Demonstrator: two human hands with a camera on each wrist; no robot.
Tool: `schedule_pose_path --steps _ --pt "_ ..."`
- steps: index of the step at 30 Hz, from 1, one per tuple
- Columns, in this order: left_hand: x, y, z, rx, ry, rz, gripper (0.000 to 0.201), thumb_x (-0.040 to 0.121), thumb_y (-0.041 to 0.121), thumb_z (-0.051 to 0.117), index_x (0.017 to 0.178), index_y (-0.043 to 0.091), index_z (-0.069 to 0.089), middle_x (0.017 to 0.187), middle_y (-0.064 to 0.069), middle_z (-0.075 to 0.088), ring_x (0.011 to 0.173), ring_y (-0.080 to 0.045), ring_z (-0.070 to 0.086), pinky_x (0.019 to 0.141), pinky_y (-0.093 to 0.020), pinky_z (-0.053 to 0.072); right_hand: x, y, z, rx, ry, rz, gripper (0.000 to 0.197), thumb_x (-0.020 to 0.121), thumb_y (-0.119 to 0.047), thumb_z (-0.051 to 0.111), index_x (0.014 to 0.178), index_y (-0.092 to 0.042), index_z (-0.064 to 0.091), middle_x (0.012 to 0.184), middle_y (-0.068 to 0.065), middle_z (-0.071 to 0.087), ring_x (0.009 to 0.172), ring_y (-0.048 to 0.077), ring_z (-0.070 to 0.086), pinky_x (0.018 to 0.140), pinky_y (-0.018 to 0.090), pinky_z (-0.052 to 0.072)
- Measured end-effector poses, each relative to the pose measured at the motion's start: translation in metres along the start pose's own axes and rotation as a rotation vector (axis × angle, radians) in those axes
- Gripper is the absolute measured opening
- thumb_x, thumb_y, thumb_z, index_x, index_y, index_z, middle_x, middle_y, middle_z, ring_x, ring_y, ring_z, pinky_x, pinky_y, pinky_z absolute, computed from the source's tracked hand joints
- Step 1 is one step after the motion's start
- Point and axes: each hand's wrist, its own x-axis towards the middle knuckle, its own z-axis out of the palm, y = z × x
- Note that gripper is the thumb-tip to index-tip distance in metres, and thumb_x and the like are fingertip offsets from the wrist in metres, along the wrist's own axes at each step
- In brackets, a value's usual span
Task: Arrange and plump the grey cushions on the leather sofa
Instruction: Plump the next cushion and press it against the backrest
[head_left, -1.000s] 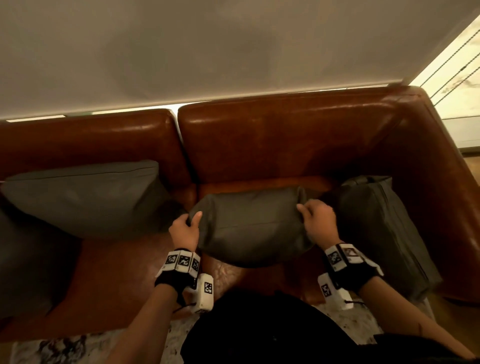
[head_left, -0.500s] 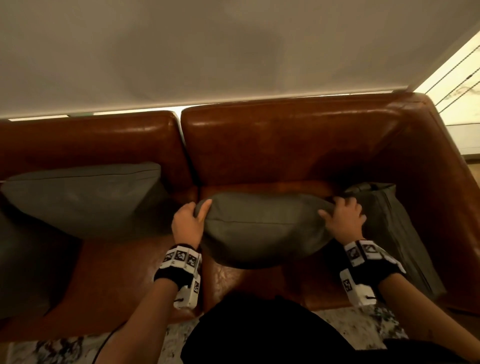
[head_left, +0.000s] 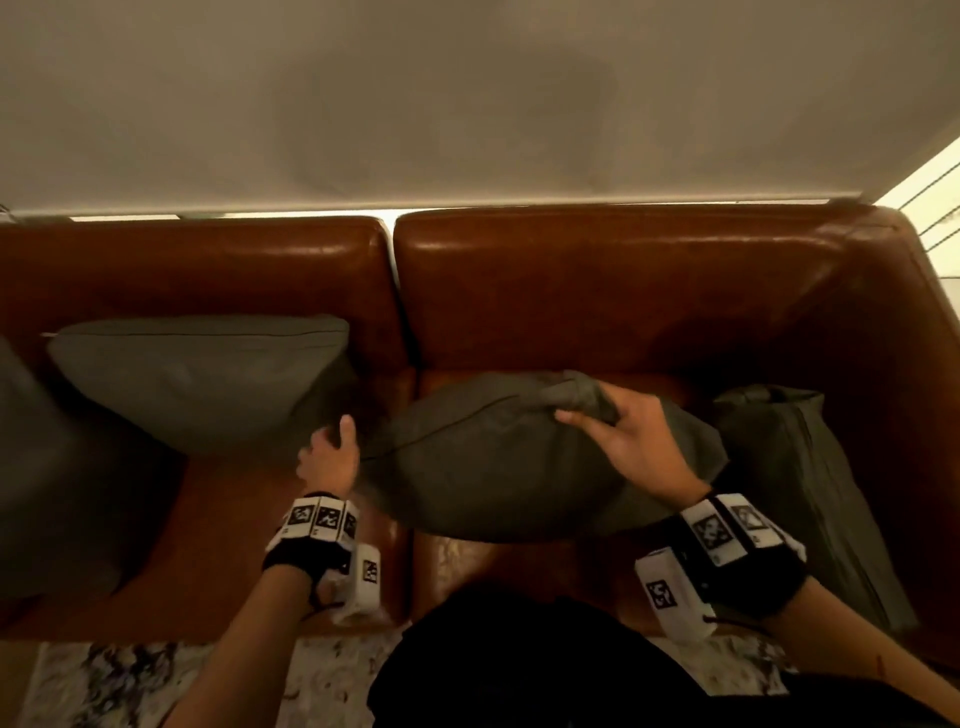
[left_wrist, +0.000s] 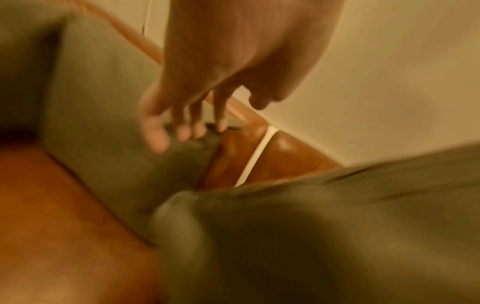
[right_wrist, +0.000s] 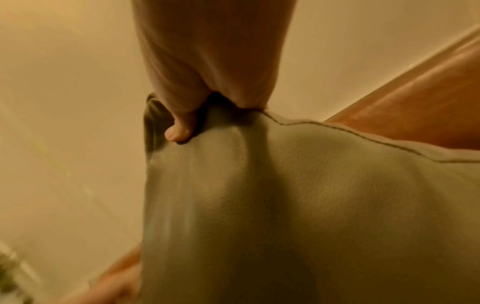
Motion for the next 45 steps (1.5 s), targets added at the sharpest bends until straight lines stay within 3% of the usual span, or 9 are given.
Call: schedule_pose_path --steps 3,8,13,19,25,30,33,37,45 --pt "0.008 -0.015 -0.015 -0.121 -0.134 -0.098 0.08 0.087 0.065 0.035 0.137 0.003 0.039 0.144 -0.024 0.039 0.131 -0.04 0.038 0.111 -0.046 0.03 0.001 -0.019 -0.03 0.295 0.073 0.104 0.033 0.079 -0.022 0.07 0.111 -0.014 0.067 0.108 -0.006 0.07 0.104 0.001 0.064 0.091 0.016 0.049" --pt "-0.012 0.031 -0.032 -0.454 -0.114 0.071 0.059 0.086 0.049 0.056 0.115 -0.002 0.06 0.123 -0.019 0.06 0.114 -0.032 0.056 0.093 -0.034 0.042 0.015 0.021 -0.05 0.261 0.224 0.227 0.029 0.085 -0.028 0.064 0.113 -0.021 0.061 0.11 -0.007 0.066 0.105 0.008 0.062 0.09 0.024 0.048" --pt "-0.046 0.075 0.003 -0.646 -0.312 0.113 0.032 0.081 0.028 0.069 0.106 0.007 0.065 0.109 -0.011 0.067 0.1 -0.025 0.064 0.092 -0.033 0.048 0.021 0.109 -0.045 -0.03 0.13 0.765 0.061 0.086 -0.023 0.065 0.137 -0.006 0.038 0.137 0.016 0.049 0.119 0.029 0.05 0.092 0.036 0.042" --pt "-0.109 0.115 0.091 0.131 -0.257 0.454 0.036 0.085 0.041 0.054 0.104 0.011 0.06 0.114 -0.015 0.065 0.11 -0.034 0.058 0.095 -0.038 0.045 -0.008 0.054 0.014 0.116 -0.463 0.237 0.118 0.061 -0.028 0.086 0.148 -0.03 0.006 0.148 -0.014 0.018 0.138 0.003 0.024 0.112 0.023 0.028" --pt "-0.118 0.097 0.123 0.044 -0.656 0.559 0.036 0.093 0.038 0.049 0.113 0.01 0.061 0.116 -0.01 0.066 0.111 -0.024 0.06 0.095 -0.033 0.045 -0.007 0.093 0.026 -0.13 0.052 0.468 0.046 0.078 -0.01 0.07 0.117 -0.01 0.045 0.109 0.009 0.061 0.106 0.032 0.059 0.077 0.029 0.042" --pt "-0.064 0.028 0.077 -0.018 -0.05 0.688 0.03 0.087 0.031 0.046 0.09 0.007 0.066 0.092 -0.014 0.067 0.091 -0.032 0.061 0.086 -0.03 0.04 -0.009 0.115 -0.006 -0.145 0.155 0.588 0.065 0.078 -0.002 0.069 0.133 -0.006 0.033 0.129 0.024 0.048 0.117 0.039 0.049 0.09 0.037 0.041" --pt "-0.048 -0.005 0.064 0.063 -0.153 0.54 0.019 0.088 0.013 0.057 0.104 0.003 0.058 0.102 -0.017 0.064 0.099 -0.031 0.06 0.089 -0.029 0.043 -0.015 0.117 -0.003 -0.246 0.181 0.474 0.059 0.074 -0.006 0.074 0.123 -0.008 0.04 0.128 0.022 0.039 0.108 0.036 0.046 0.095 0.041 0.042" --pt "-0.041 -0.027 0.066 0.034 -0.178 0.508 0.025 0.091 0.005 0.052 0.116 0.002 0.053 0.118 -0.017 0.063 0.112 -0.03 0.058 0.086 -0.022 0.039 -0.02 0.109 0.01 -0.649 0.093 0.275 0.036 0.084 -0.022 0.066 0.113 -0.016 0.047 0.127 0.014 0.035 0.104 0.035 0.053 0.07 0.043 0.055" --pt "-0.03 -0.041 0.08 0.342 -0.024 0.587 0.032 0.085 0.006 0.057 0.116 0.001 0.06 0.122 -0.017 0.054 0.115 -0.034 0.045 0.095 -0.042 0.039 -0.004 0.1 0.009 -0.952 -0.039 0.278 0.036 0.088 -0.033 0.059 0.115 -0.01 0.052 0.133 0.015 0.037 0.118 0.033 0.043 0.087 0.047 0.047"
